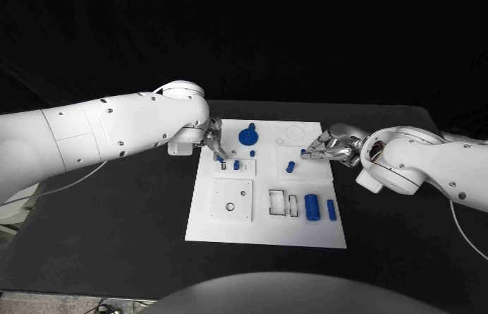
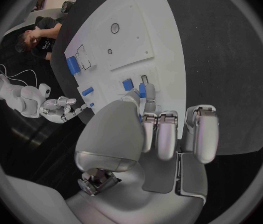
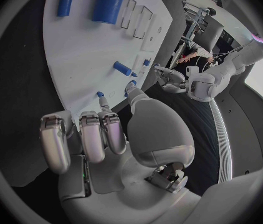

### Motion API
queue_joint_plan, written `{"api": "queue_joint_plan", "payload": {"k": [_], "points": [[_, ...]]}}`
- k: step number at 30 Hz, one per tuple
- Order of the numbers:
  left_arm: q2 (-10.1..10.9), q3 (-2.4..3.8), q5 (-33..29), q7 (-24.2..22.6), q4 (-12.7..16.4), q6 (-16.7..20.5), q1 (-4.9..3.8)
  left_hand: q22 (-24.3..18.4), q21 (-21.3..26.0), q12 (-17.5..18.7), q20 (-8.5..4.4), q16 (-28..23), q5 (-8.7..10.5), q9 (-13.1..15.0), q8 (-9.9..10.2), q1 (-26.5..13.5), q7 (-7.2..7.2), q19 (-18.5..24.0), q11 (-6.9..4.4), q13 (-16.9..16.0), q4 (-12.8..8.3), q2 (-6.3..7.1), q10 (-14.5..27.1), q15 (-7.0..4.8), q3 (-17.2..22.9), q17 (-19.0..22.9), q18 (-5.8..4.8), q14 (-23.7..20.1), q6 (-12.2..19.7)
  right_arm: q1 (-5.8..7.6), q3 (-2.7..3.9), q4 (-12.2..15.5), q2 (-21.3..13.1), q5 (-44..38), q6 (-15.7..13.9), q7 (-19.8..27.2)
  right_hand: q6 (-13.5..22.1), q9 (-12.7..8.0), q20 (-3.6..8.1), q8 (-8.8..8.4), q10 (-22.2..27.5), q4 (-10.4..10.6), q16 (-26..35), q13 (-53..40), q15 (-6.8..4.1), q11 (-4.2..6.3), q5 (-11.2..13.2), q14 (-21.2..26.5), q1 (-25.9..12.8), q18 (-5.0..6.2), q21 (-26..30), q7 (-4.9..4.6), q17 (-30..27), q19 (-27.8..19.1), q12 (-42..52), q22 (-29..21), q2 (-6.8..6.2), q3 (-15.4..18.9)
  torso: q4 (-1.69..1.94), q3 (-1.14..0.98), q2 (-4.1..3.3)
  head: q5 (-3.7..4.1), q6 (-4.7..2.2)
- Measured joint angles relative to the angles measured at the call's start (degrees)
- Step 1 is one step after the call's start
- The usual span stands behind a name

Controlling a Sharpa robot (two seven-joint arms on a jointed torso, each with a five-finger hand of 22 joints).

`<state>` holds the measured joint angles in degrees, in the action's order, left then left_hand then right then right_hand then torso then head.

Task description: Assemble the parts on the task board

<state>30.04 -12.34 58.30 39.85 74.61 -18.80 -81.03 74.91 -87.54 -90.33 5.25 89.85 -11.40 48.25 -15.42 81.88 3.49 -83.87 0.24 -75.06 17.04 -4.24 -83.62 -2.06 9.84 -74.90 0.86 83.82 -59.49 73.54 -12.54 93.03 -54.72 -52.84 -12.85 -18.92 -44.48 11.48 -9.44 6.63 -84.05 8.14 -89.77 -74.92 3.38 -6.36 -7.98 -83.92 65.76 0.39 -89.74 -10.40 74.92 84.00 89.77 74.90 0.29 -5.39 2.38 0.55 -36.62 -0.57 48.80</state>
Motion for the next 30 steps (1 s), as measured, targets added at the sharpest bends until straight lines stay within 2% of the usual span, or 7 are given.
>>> {"api": "queue_joint_plan", "payload": {"k": [30], "points": [[-1.03,-0.05,0.91,0.06,-0.22,-0.95,0.84,0.0,0.47,0.14,0.0,0.0,-0.19,-0.25,0.41,-0.57,0.0,0.0,0.0,-0.03,0.57,-0.49,0.0,-0.21,0.86,-0.04,0.01,0.21,0.0,0.0,0.0,-0.03,0.18,0.07,0.0,0.01,0.0,0.04,0.0,0.0,0.0,0.0,0.0,0.01,0.0,0.0,0.0,0.0,0.0,0.0,0.0,0.0,-0.01,0.0,0.0,0.03,0.0,0.0,0.01,0.03,0.01,-0.21,0.12]]}}
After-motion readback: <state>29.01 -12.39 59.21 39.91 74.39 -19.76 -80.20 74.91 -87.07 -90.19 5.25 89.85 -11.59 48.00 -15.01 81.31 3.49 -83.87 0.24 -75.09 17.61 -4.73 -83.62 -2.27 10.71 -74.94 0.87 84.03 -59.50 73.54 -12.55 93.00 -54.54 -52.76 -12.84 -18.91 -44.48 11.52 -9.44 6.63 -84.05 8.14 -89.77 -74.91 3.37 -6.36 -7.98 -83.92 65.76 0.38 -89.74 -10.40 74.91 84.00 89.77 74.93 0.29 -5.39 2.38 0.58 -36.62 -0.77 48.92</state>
